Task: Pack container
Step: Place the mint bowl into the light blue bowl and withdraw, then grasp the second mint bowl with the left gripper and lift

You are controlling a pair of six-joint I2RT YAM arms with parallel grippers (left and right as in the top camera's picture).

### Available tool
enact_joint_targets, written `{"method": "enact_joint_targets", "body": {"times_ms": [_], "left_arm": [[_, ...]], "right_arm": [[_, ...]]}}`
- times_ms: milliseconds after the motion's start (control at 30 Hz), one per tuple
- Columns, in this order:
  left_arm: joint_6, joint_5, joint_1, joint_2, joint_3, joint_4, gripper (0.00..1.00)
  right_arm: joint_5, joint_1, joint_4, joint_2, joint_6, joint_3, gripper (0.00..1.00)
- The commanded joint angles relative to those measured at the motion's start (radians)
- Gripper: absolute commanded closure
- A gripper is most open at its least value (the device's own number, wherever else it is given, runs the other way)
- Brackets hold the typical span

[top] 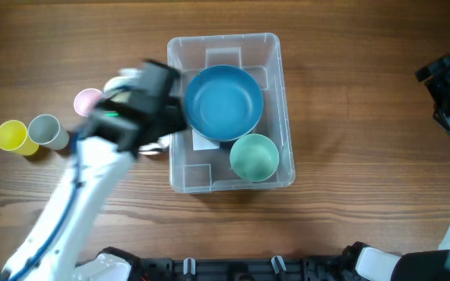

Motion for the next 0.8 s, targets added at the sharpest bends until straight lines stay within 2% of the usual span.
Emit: {"method": "enact_joint_targets", "body": {"times_ms": [0,167,267,333,500,633,733,767], "left_arm": [[-0.147,-0.087,0.289,0.006,-0.003,-0.088,0.17],[-0.139,0.031,0.602,0.056,-0.080,-0.063,0.18],[-0.044,0.155,0.717,0.105,-0.159,0.028,0.30],[-0.008,0.181,0.729,0.135,-0.203,0.080,0.32],[-0.007,0.179,0.727,0.211,-0.311,0.182,0.35],[0.018,0.179,0.727,0.260,-0.383,0.278,0.48],[0.018,0.178,0.727,0.276,-0.400,0.304,0.64],[0.018,0.178,0.727,0.278,-0.400,0.305,0.72]], "right_arm": [[-0.005,0.002,0.003,0.003,0.010,0.000,0.00],[-0.005,0.002,0.003,0.003,0.010,0.000,0.01],[-0.005,0.002,0.003,0.003,0.011,0.000,0.00],[-0.005,0.002,0.003,0.003,0.011,0.000,0.00],[-0.005,0.002,0.003,0.003,0.011,0.000,0.00],[-0.005,0.002,0.003,0.003,0.011,0.000,0.00],[-0.005,0.002,0.003,0.003,0.010,0.000,0.00],[-0.005,0.002,0.003,0.003,0.010,0.000,0.00]]}}
